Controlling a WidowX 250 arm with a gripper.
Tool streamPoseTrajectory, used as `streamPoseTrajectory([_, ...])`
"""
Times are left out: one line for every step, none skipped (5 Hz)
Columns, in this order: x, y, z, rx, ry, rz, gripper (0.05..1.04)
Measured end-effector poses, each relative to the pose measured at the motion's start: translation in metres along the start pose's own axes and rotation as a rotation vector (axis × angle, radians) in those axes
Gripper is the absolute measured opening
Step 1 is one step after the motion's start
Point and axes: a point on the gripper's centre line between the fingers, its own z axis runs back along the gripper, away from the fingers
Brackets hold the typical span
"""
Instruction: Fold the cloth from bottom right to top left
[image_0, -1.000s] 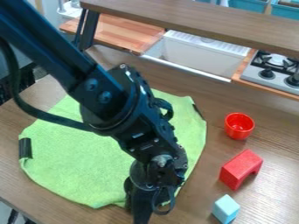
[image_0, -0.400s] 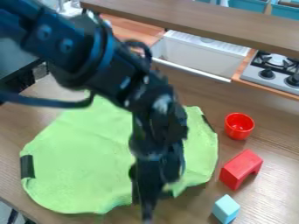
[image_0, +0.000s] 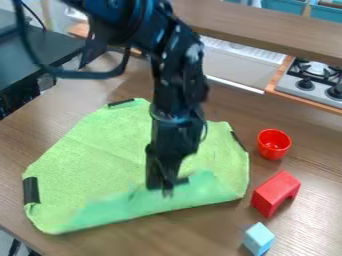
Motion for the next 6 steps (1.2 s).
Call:
streamPoseTrajectory([-0.008, 0.019, 0.003, -0.012, 0.048, 0.046, 0.049])
streamPoseTrajectory([-0.020, 0.042, 0.007, 0.006, 0.055, 0.114, 0.049])
streamPoseTrajectory([-0.024, 0.060, 0.005, 0.011, 0.073, 0.132, 0.049])
streamPoseTrajectory([-0.030, 0.087, 0.008, 0.016, 0.064, 0.155, 0.049])
streamPoseTrajectory([-0.033, 0.109, 0.006, 0.008, 0.070, 0.139, 0.049])
streamPoseTrajectory([-0.034, 0.130, 0.011, 0.017, 0.068, 0.126, 0.049])
